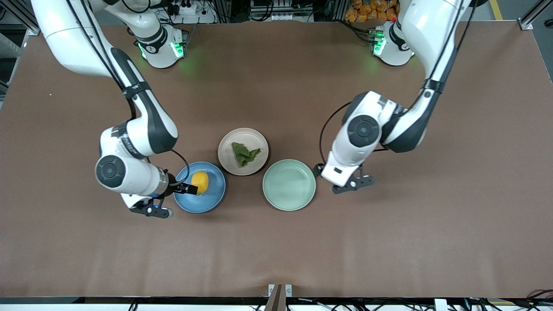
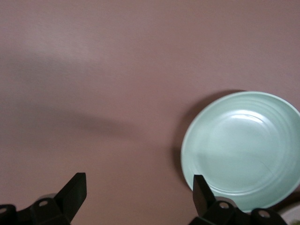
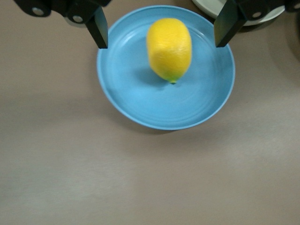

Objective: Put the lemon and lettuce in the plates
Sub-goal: 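Open both grippers and lift them away from the plates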

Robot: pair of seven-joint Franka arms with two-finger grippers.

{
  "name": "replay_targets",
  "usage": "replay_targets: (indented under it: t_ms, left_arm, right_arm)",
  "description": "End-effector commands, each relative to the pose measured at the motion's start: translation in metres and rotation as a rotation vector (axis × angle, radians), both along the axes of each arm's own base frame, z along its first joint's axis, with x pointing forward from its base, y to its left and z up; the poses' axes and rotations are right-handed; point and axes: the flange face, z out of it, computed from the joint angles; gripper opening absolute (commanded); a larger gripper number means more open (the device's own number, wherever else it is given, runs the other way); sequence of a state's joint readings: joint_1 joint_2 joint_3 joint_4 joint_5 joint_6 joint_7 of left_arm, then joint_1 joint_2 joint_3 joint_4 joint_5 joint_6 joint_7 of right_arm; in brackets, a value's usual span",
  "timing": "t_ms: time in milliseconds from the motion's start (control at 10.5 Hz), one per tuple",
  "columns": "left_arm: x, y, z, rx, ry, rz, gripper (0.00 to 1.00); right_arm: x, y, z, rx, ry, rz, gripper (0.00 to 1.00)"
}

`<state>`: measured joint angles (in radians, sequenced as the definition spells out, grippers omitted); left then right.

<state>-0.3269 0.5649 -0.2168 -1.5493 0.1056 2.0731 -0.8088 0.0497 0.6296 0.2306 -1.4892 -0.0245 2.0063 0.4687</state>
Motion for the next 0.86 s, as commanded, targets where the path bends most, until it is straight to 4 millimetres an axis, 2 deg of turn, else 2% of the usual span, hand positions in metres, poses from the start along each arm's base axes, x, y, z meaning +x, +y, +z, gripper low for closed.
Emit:
replay_targets:
  t_ms: [0,96,287,383,478,574,765]
  left_arm:
    - [0.002,0.023,0.005,0.041,0.016,-0.013,1.0]
    - [0.01,0.04,0.009,0.048,0.009,0.009,1.0]
    - [0.021,0.075,0.008,0.086,0.018,0.038,1.0]
    - [0.025,0.085,0.004,0.087,0.025,0.056,1.0]
    - [0.026,0.09,0.0,0.091,0.034,0.071,1.0]
    - [0.029,0.105,-0.003,0.096,0.042,0.094,1.0]
    - [0.023,0.116,-0.01,0.126,0.098,0.106,1.0]
  right_arm:
    - [0.01,-0.038,0.022,-0.019,0.042,-0.047,1.0]
    - [0.011,-0.054,0.032,-0.024,0.048,-0.07,1.0]
    - [0.008,-0.08,0.037,-0.054,0.084,-0.093,1.0]
    - [0.008,-0.093,0.057,-0.088,0.061,-0.094,1.0]
    - [0.009,-0.106,0.064,-0.113,0.048,-0.1,1.0]
    - [0.009,-0.114,0.074,-0.118,0.034,-0.112,1.0]
    - [0.008,-0.137,0.081,-0.119,0.035,-0.14,1.0]
